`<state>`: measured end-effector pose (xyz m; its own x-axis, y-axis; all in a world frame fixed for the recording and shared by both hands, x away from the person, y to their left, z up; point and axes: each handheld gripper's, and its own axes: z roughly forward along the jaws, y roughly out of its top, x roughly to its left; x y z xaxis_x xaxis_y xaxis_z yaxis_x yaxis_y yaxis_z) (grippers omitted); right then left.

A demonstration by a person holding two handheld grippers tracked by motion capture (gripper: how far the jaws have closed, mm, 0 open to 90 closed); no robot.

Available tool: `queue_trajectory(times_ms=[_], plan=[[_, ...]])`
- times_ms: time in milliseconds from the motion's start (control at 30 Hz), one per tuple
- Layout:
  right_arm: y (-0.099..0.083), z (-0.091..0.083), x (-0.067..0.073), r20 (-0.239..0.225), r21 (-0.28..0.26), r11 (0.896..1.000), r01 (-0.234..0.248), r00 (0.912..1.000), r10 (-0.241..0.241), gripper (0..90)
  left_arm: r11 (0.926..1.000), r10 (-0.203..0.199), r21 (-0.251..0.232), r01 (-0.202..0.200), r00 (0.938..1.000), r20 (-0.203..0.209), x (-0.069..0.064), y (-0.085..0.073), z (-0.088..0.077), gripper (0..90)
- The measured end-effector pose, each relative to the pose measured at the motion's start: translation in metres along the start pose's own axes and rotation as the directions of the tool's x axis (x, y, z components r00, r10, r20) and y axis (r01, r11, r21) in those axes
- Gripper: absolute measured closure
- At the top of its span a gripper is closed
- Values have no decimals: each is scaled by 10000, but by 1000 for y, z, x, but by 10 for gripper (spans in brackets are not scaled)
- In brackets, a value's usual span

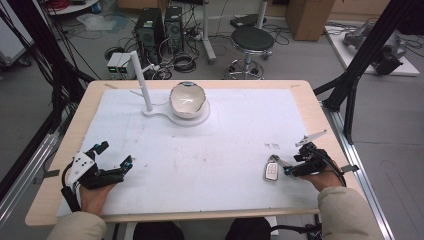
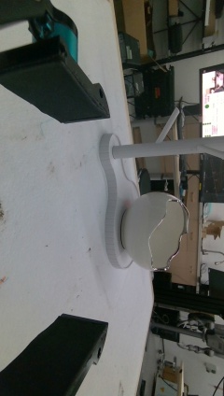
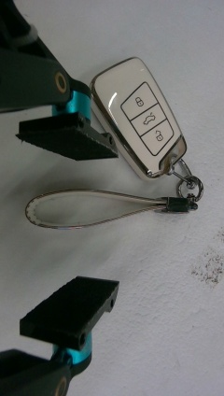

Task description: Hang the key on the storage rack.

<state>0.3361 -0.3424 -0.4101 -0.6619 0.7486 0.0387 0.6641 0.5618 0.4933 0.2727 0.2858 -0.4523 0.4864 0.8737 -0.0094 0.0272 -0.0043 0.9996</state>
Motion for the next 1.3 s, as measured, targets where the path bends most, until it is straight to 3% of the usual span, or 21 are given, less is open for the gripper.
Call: queue_trajectory(times_ms=[400, 767, 1100, 1267, 1300], plan=[[9, 6, 3, -259, 959, 9947, 377, 9990, -353, 541, 10000, 9, -58, -9, 10000, -11, 0, 0, 0, 17], [12, 8, 4, -101, 1605, 9852, 601, 9982, -592, 864, 10000, 20, -26, -20, 10000, -22, 0, 0, 0, 17], [19, 9, 6, 18, 1840, 9792, 857, 9962, -876, 875, 10000, 35, -29, -35, 10000, 6, 0, 0, 0, 17], [23, 7, 8, -64, 1604, 9820, 1002, 9949, -1004, 875, 10000, -20, -32, 20, 10000, -76, 0, 0, 0, 17], [24, 6, 9, -101, 1490, 9833, 1047, 9945, -1044, 876, 9997, -210, 109, 211, 9998, -57, 2, 1, 2, 17]])
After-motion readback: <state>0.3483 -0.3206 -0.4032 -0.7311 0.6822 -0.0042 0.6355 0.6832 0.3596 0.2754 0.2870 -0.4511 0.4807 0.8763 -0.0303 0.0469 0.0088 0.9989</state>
